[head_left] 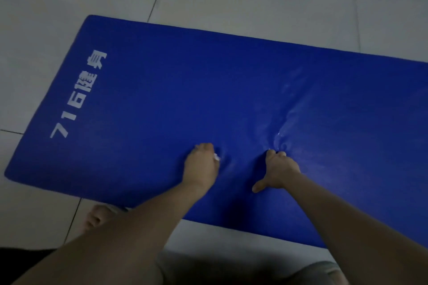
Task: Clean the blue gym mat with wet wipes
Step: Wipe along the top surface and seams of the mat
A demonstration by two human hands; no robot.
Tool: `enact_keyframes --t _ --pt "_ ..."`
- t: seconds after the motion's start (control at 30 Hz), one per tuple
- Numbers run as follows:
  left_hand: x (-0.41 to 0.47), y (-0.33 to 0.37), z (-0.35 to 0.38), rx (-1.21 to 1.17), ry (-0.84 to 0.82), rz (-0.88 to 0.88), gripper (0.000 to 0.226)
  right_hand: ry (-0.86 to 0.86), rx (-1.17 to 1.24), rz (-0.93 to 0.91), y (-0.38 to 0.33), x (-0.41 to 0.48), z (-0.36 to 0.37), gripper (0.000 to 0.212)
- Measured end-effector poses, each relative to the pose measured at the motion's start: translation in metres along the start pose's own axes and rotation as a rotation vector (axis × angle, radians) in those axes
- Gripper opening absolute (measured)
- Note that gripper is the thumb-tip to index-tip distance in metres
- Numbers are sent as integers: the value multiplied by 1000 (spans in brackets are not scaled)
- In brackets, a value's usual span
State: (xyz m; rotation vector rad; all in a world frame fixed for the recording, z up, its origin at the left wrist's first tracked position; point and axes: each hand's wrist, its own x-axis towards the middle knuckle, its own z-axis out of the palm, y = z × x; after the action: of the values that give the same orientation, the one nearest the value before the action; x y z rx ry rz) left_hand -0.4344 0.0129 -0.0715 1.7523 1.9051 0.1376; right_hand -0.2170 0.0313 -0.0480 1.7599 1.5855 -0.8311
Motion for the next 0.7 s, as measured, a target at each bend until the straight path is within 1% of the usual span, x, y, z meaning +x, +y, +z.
enact_keyframes --t 0.07,0.1,0.2,0.23,0.27,0.33,0.4,0.5,0.57,0.7 --pt "-7 33 23 23 -50 164 12 -1 8 -5 1 2 0 126" --pt "-10 47 33 38 -87 240 13 7 23 -7 1 4 1 121" --pt "-16 74 50 79 -231 410 18 52 59 -13 1 8 1 88" --pt "-15 74 50 104 -262 455 20 51 50 -15 1 8 1 86" --pt "-12 70 47 133 -279 498 19 33 41 -18 0 7 0 94" --pt "-6 51 37 189 -284 554 17 -18 34 -11 -1 6 -2 117" --pt "-2 23 21 199 -251 507 18 -29 24 -18 -1 4 -4 126" --pt "1 -25 -10 213 -189 371 11 -24 0 -35 0 4 -6 127" --pt "3 -61 -36 218 -134 192 9 -27 -1 -42 -1 4 -6 126" --pt "4 -120 -74 114 23 -256 16 -12 16 -38 0 4 -5 125"
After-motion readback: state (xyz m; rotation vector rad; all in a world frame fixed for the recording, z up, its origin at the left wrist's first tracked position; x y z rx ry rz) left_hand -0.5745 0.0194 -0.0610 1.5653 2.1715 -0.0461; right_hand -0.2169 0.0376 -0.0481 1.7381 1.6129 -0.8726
